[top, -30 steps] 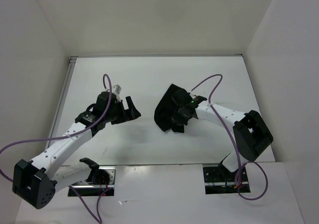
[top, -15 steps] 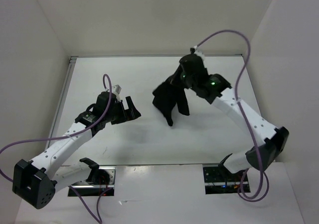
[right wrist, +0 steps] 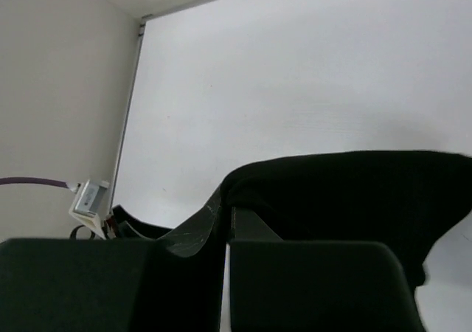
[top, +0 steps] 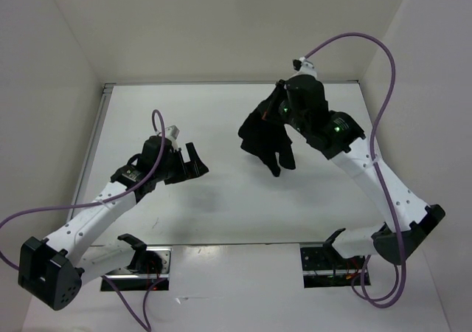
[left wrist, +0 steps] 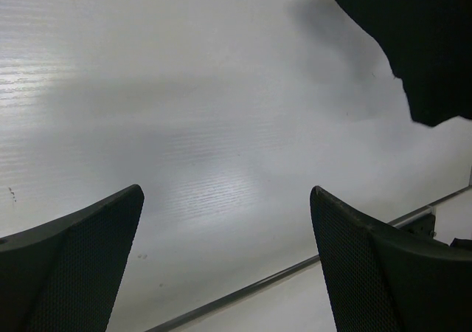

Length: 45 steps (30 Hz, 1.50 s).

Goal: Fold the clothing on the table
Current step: Flatten the skirt out

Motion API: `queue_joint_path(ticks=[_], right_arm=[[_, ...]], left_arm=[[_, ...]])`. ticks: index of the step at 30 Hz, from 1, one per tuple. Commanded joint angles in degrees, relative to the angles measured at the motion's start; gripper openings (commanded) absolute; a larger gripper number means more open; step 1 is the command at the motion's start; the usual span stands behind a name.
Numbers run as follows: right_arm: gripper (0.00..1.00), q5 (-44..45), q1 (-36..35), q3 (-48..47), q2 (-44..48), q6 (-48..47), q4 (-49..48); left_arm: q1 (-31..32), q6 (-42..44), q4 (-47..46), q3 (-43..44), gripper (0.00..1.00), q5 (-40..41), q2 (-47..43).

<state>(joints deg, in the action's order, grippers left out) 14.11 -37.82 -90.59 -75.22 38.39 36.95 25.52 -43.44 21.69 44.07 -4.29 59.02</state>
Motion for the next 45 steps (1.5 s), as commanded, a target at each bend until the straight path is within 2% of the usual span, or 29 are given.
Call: queue_joint_path(ticks=[1,6,7,10,14,15,17,19,21,23,24,25,26,27,29,32,38,45], right_arm=[[0.0,-3.4,0.4,-3.1,-3.5,-2.4,-0.8],[0.0,-8.6,3.0,-6.4,-11.5,-5.3,-4.4],[0.0,-13.4,3.0,-9.9,-14.2,-7.3,-5.0],[0.0,-17.8,3.5,-18.7,-17.4,-10.1,-6.8],[0.0,-23.0,7.0,-26.4,-17.9,-9.6,-6.3],[0.0,-26.3,9.2,-26.4,-17.4,-9.6,-5.8],[0.0,-26.9,10.8,-25.0,-16.8,-8.9,-4.1],[0.0,-26.9,12.4,-20.3,-16.1,-8.9,-1.4],[0.06,-28.2,13.8,-11.3,-14.4,-7.4,0.0],[0.16,-24.5,15.6,-3.2,-12.3,-5.5,0.7],[0.24,-23.0,16.3,5.2,-9.5,-4.0,0.7],[0.35,-21.3,17.2,9.2,-8.2,-3.0,1.2],[0.41,-19.4,18.9,12.7,-6.8,-2.2,1.9],[0.44,-14.9,18.9,18.3,-3.9,-2.2,3.1],[0.49,-7.4,19.6,22.4,0.5,-0.2,5.8],[0.51,-5.0,19.6,22.9,4.1,1.2,7.3],[0.54,-13.3,19.6,24.8,5.4,0.8,7.9],[0.54,-21.0,19.6,36.2,2.0,7.2,-3.8]], left_arm=[[-0.4,1.3,-2.0,-0.6,1.0,0.0,-1.1],[-0.9,1.3,-2.0,-1.1,1.0,0.0,-1.6],[-0.9,1.3,-2.0,-1.1,1.0,0.0,-2.2],[-0.9,1.3,-2.0,-1.1,1.0,0.0,-2.2],[-0.9,0.8,-1.5,-1.1,1.0,0.5,-2.7],[-0.9,0.8,-1.5,-1.1,1.0,0.5,-2.7],[-0.9,0.8,-1.5,-1.1,1.0,0.5,-2.7],[-1.4,0.8,-1.5,-1.6,1.0,0.5,-2.7],[-1.4,0.8,-2.0,-1.6,1.0,0.5,-2.7],[-1.4,0.8,-2.0,-1.6,1.0,0.5,-2.2],[-1.4,0.8,-2.0,-1.6,1.0,0.5,-2.2],[-1.4,0.8,-2.0,-1.6,1.0,0.5,-2.2],[-1.4,0.8,-2.0,-1.6,1.0,0.5,-2.2],[-1.4,0.8,-2.0,-2.1,1.0,0.5,-2.2],[-1.4,0.8,-2.0,-2.2,1.0,0.0,-2.2],[-1.4,0.8,-3.1,-2.2,1.0,-1.2,-0.5],[-1.4,1.4,-7.6,1.0,1.0,-4.2,6.4],[-1.4,3.3,-11.3,7.2,0.95,-3.5,16.5]])
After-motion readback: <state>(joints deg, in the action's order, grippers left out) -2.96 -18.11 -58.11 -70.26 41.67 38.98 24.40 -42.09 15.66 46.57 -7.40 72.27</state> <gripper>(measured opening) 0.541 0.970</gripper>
